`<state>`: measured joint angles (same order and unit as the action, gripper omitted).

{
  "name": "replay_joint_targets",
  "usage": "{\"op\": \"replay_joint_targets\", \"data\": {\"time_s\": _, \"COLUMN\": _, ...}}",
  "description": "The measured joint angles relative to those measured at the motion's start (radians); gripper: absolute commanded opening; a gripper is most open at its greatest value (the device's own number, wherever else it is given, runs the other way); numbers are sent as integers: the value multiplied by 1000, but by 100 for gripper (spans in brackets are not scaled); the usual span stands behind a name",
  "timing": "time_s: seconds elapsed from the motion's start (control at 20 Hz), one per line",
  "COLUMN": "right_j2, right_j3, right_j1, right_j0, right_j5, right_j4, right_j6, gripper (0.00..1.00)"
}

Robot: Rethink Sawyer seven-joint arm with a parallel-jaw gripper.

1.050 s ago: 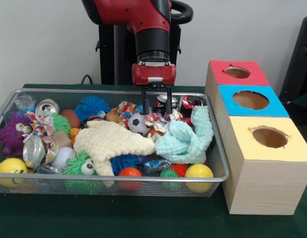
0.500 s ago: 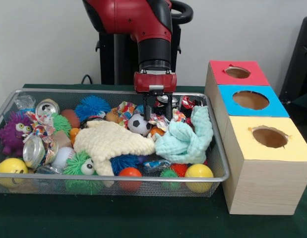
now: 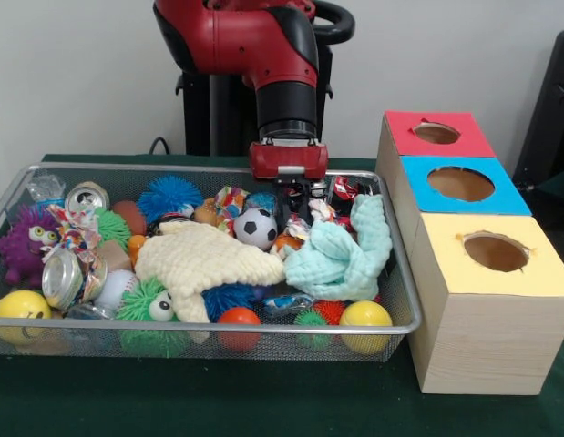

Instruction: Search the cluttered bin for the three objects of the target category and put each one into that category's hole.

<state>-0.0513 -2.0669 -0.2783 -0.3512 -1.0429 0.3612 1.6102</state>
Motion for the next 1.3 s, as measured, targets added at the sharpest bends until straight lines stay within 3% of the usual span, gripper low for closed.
{"op": "replay_joint_targets", "data": {"time_s": 0.7, "right_j2": -4, "right_j3": 0, "right_j1": -10, "right_j0": 0, "right_j5": -2, "right_j4": 5, "right_j6": 0, "gripper": 0}}
{"op": "replay_joint_targets", "data": {"time_s": 1.05, "right_j2": 30, "right_j3": -10, "right_j1": -142, "right_j0": -93, "right_j5": 172, "right_j4": 159, "right_j6": 0, "gripper": 0}}
{"op": "replay_joint_targets", "data": {"time_s": 1.2, "right_j2": 71, "right_j3": -16, "right_j1": -218, "right_j0": -171, "right_j5": 306, "right_j4": 238, "right_j6": 1, "gripper": 0}}
{"op": "replay_joint_targets", "data": {"time_s": 1.3, "right_j2": 126, "right_j3": -19, "right_j1": -290, "right_j0": -261, "right_j5": 440, "right_j4": 305, "right_j6": 4, "gripper": 0}}
